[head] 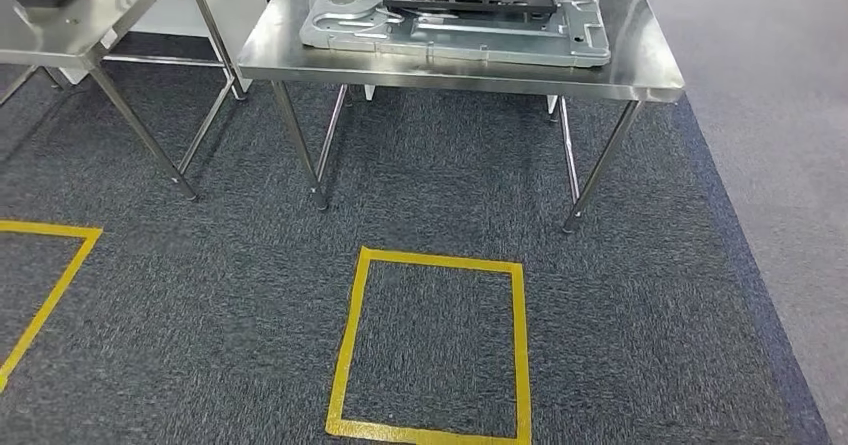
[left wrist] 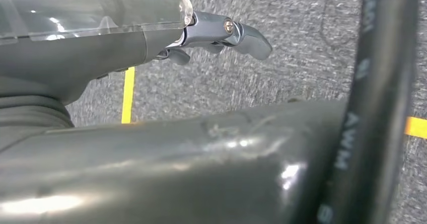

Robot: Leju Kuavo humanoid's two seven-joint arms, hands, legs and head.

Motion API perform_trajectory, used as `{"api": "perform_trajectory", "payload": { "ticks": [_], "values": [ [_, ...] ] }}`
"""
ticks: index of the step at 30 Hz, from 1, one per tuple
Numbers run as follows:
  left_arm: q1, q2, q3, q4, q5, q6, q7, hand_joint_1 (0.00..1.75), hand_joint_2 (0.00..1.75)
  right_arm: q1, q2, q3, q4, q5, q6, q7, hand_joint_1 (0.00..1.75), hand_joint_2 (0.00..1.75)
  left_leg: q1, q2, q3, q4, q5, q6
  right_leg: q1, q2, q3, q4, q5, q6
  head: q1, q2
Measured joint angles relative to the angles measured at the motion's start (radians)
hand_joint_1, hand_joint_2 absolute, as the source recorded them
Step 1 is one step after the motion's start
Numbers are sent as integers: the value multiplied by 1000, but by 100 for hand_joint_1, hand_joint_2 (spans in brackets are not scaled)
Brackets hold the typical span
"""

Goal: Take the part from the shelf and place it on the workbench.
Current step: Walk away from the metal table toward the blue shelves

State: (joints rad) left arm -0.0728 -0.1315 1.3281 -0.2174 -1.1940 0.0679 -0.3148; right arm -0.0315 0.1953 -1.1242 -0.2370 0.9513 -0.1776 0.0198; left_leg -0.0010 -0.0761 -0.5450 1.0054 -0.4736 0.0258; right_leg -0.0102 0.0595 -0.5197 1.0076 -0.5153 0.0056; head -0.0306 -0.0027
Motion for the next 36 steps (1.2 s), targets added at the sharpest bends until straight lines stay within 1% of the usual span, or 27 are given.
{"api": "perform_trajectory", "payload": {
  "ticks": [2,4,6,7,8,9,10,11,13,14,15,17,18,19,21,22,23,24,25,26,28,29,30,32,33,34,36],
  "values": [
    [2,0,1,0,0,3,0,0,0,-2,1,8,1,15,8,-3,0,0,2,-10,-8,0,4,-12,-1,-19,-1,-5,7,-10,0,0],
    [4,-1,2,0,0,6,2,0,0,-2,3,21,3,44,16,-4,0,0,3,15,-26,35,-22,-22,-6,-41,-1,-14,13,-23,0,0],
    [3,-2,3,0,-1,6,3,0,0,1,4,40,6,77,23,-3,0,0,7,53,-75,147,-87,-31,-5,-64,-4,-17,16,-29,0,0],
    [2,-2,3,0,-2,6,6,0,0,3,6,48,8,89,26,-1,0,0,10,61,-105,214,-118,-36,-4,-76,-6,-16,16,-30,0,0],
    [3,-2,4,0,-2,7,10,0,0,3,7,56,10,98,29,3,0,0,12,65,-125,262,-134,-40,-4,-89,-7,-15,16,-30,0,0],
    [4,-2,5,0,-3,7,15,0,0,3,10,63,12,104,31,7,0,0,13,68,-128,277,-131,-43,-3,-101,-8,-14,15,-30,0,0],
    [6,-2,6,0,-4,8,19,0,0,3,12,69,15,108,32,12,0,0,14,73,-110,250,-110,-44,-3,-113,-7,-13,14,-29,0,0],
    [8,-2,6,0,-4,8,23,0,0,2,14,73,16,111,33,17,0,0,15,81,-77,193,-78,-43,-4,-123,-6,-13,13,-28,0,0],
    [7,-2,7,0,-6,10,27,0,0,2,18,82,18,118,35,24,0,0,10,117,-6,56,-32,-37,-1,-145,-1,-12,10,-22,0,0],
    [6,-2,7,0,-7,11,28,0,0,2,18,85,18,121,36,26,0,0,7,129,13,16,-22,-32,1,-154,0,-11,9,-16,0,0],
    [6,-2,7,0,-7,12,29,0,0,2,19,88,19,123,36,28,0,0,3,135,19,-4,-21,-28,4,-164,0,-10,9,-11,0,0],
    [10,-3,9,0,-7,14,29,0,0,-2,19,91,19,124,36,30,0,0,3,116,15,-7,-15,-17,5,-176,3,-11,8,1,0,0],
    [13,-4,11,0,-7,15,28,0,0,-3,19,92,19,124,36,30,0,0,5,108,16,-11,-11,-11,3,-166,2,-4,0,7,0,0],
    [14,-4,12,0,-7,15,27,0,0,-4,19,92,19,124,35,28,0,0,7,100,17,-15,-7,-4,1,-145,-5,16,-17,12,0,0],
    [13,-6,14,0,-8,15,23,0,0,-1,19,92,19,124,35,23,0,0,9,83,14,-18,1,6,-2,-91,-50,118,-80,17,0,0],
    [12,-6,14,0,-8,15,22,0,0,0,18,92,19,124,35,21,0,0,8,72,11,-18,2,9,-3,-76,-83,187,-113,17,0,0],
    [11,-6,15,0,-9,15,21,0,0,1,18,92,19,124,35,20,0,0,6,61,8,-17,4,11,-3,-69,-110,242,-132,17,0,0],
    [11,-6,15,0,-9,15,21,0,0,2,18,92,19,124,35,19,0,0,5,48,7,-16,4,11,-3,-66,-124,269,-131,17,0,0],
    [12,-6,15,0,-9,15,21,0,0,3,18,92,19,124,35,19,0,0,5,35,7,-13,4,11,-3,-63,-119,256,-110,16,0,0],
    [13,-6,16,0,-9,15,21,0,0,3,18,92,19,124,35,19,0,0,4,21,7,-11,4,10,-3,-55,-97,207,-73,13,0,0],
    [12,-7,16,0,-8,15,21,0,0,5,17,92,19,124,37,19,0,0,3,-3,2,-1,1,5,-5,-4,-42,77,-11,5,0,0],
    [11,-8,16,0,-8,15,21,0,0,6,17,92,19,125,39,19,0,0,4,-14,-4,4,0,0,-5,18,-25,33,4,2,0,0],
    [10,-9,16,0,-7,16,21,0,0,6,17,92,19,125,41,19,0,0,4,-25,-10,8,1,-6,-5,32,-18,13,6,-1,0,0],
    [11,-10,17,0,-4,18,22,0,0,4,17,92,20,126,46,19,0,0,7,-46,-18,8,4,-20,-4,14,-17,8,6,-8,0,0],
    [12,-10,17,0,-2,19,22,0,0,3,17,92,20,127,47,20,0,0,6,-38,-21,12,1,-26,-6,1,-15,4,9,-13,0,0],
    [13,-10,17,0,-1,20,22,0,0,3,18,92,20,127,48,20,0,0,6,-19,-29,28,-10,-31,-8,-13,-12,-1,11,-20,0,0],
    [11,-11,18,0,0,22,22,0,0,6,18,92,21,128,49,20,0,0,6,37,-71,121,-65,-41,-10,-43,-9,-6,12,-29,0,0]
  ]
}}
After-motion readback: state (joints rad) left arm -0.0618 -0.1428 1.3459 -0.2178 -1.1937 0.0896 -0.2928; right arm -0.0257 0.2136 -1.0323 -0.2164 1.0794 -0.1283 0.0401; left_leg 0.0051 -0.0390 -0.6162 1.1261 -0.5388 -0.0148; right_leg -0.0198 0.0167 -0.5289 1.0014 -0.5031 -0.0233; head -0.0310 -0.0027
